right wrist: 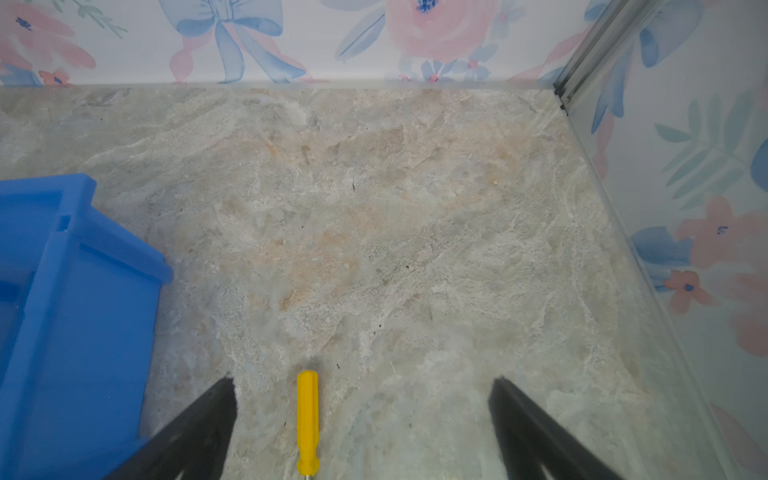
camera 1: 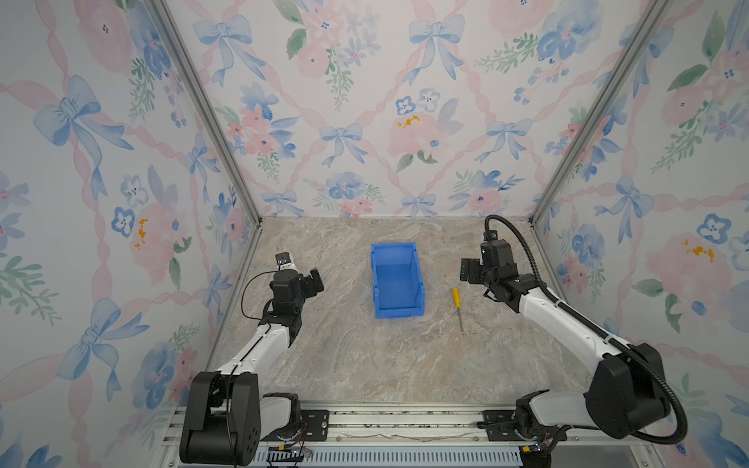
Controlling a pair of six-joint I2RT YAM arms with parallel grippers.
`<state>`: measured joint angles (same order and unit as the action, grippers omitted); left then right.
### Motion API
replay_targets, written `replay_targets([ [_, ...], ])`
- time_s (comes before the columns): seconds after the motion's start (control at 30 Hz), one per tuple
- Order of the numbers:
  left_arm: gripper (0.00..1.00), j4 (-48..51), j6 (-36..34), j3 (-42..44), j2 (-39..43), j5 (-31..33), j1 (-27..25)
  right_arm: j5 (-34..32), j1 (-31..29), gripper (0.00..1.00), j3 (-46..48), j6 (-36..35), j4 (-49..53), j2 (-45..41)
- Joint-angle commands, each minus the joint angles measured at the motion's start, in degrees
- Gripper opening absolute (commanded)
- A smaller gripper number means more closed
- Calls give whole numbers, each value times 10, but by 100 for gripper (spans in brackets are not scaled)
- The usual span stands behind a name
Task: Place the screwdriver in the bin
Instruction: 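Move the right gripper over the yellow screwdriver while the left arm nears the bin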
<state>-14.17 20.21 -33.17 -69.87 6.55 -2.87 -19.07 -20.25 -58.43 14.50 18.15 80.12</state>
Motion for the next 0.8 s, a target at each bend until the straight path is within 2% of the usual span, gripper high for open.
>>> replay_targets([
  [0.0,98,140,47,-50,-12,-100,-5,21,-11,97,-16,48,109,26],
  [0.07,97,142,42,-52,-9,-163,-14,29,-19,97,-15,56,112,35],
  [0.2,97,155,-4,-60,7,-177,-84,63,-23,97,-12,73,103,52],
  [0.33,98,159,-74,-64,31,-226,-158,86,-23,97,-22,84,105,81],
  [0.5,98,158,-162,-56,65,-187,-270,93,-22,97,-46,86,119,128],
  [0.77,98,161,-177,-82,67,-171,-376,110,-22,100,-73,85,109,192],
])
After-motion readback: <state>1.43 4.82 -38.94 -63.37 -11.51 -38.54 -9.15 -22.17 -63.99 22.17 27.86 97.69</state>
